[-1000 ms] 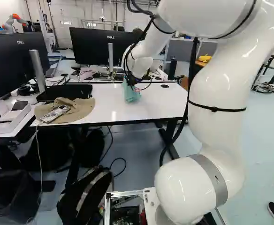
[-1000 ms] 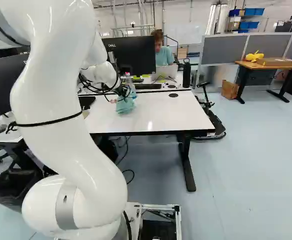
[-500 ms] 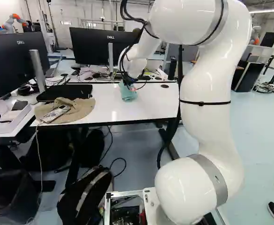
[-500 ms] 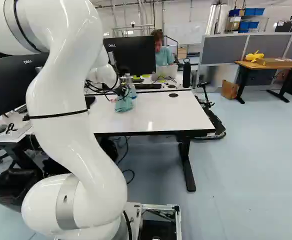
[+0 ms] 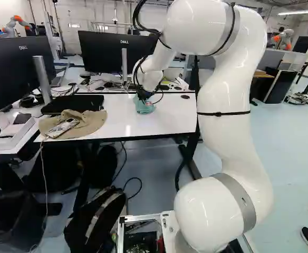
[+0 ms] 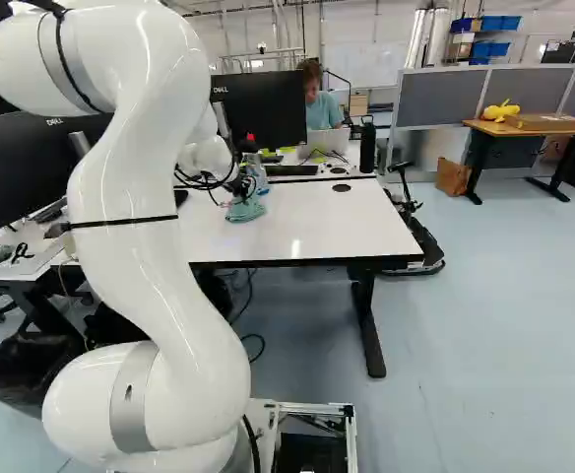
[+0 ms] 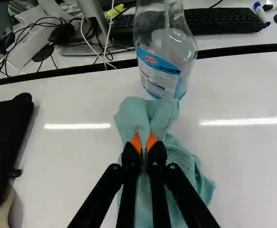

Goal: Clean the table with the green towel

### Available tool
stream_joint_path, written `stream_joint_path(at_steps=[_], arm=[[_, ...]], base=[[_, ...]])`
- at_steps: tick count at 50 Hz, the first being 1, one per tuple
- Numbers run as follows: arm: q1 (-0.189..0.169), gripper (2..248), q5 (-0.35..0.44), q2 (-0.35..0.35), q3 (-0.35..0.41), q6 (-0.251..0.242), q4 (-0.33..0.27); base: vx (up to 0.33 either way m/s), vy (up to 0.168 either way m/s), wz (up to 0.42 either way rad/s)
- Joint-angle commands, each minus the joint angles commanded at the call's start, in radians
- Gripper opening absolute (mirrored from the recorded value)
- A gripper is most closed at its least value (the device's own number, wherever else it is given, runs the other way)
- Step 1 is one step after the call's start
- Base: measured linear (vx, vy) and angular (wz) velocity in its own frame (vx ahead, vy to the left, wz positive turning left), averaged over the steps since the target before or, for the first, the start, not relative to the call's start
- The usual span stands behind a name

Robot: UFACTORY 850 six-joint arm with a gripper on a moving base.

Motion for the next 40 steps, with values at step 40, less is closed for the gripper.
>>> stream_joint_path(at_steps=[40], arm=[[0.000,34,-0.067,-0.017,-0.004,0.000,0.000]], base=[[0.000,0.000,0.000]])
